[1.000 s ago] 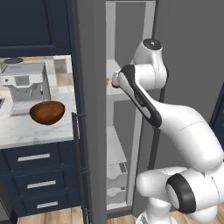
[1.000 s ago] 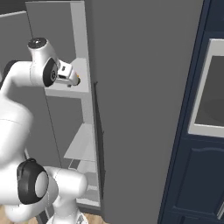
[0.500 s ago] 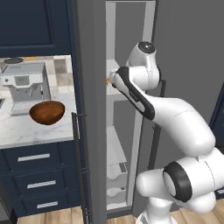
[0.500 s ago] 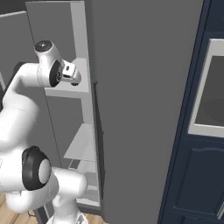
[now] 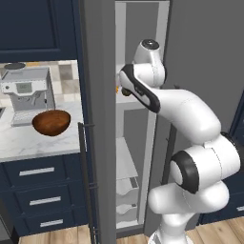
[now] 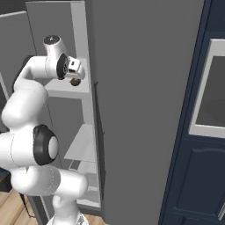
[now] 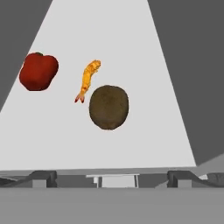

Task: Take the kiwi, bell pepper, and shrimp from the freezer and place them in the bowl on the counter.

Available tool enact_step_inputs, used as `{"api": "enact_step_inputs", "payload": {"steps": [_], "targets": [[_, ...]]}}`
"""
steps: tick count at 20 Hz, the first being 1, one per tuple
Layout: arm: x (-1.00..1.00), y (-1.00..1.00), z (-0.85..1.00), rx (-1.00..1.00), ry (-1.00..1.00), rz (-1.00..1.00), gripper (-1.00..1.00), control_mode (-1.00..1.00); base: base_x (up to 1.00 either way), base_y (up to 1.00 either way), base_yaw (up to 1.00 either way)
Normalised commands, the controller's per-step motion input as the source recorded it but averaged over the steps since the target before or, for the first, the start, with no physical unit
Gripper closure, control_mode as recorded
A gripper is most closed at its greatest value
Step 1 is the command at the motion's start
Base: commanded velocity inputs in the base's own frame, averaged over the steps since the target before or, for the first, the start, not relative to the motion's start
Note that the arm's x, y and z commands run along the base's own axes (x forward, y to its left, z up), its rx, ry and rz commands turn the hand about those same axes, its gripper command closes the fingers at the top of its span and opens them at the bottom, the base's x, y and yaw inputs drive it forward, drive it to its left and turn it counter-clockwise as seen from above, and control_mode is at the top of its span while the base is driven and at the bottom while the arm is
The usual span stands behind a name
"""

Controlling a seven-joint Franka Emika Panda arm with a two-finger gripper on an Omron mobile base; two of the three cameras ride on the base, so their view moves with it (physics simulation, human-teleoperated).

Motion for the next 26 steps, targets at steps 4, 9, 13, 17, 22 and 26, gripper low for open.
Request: {"api": "enact_step_inputs", "payload": {"steps": [4, 9, 13, 17, 22, 26], "targets": [[0.27, 0.00, -0.21, -0.04, 0.01, 0.00, -1.00, -1.00, 0.00, 0.00, 0.00], [0.14, 0.00, -0.29, -0.01, 0.00, 0.00, -1.00, -1.00, 0.00, 0.00, 0.00], [0.11, 0.00, -0.22, 0.00, 0.00, 0.00, -1.00, -1.00, 0.00, 0.00, 0.00], [0.18, 0.00, -0.13, 0.00, 0.00, 0.00, -1.00, -1.00, 0.00, 0.00, 0.00], [0.29, 0.00, -0.03, 0.00, 0.00, 0.00, -1.00, -1.00, 0.00, 0.00, 0.00], [0.36, 0.07, 0.00, 0.00, 0.02, 0.00, -1.00, -1.00, 0.00, 0.00, 0.00]]}}
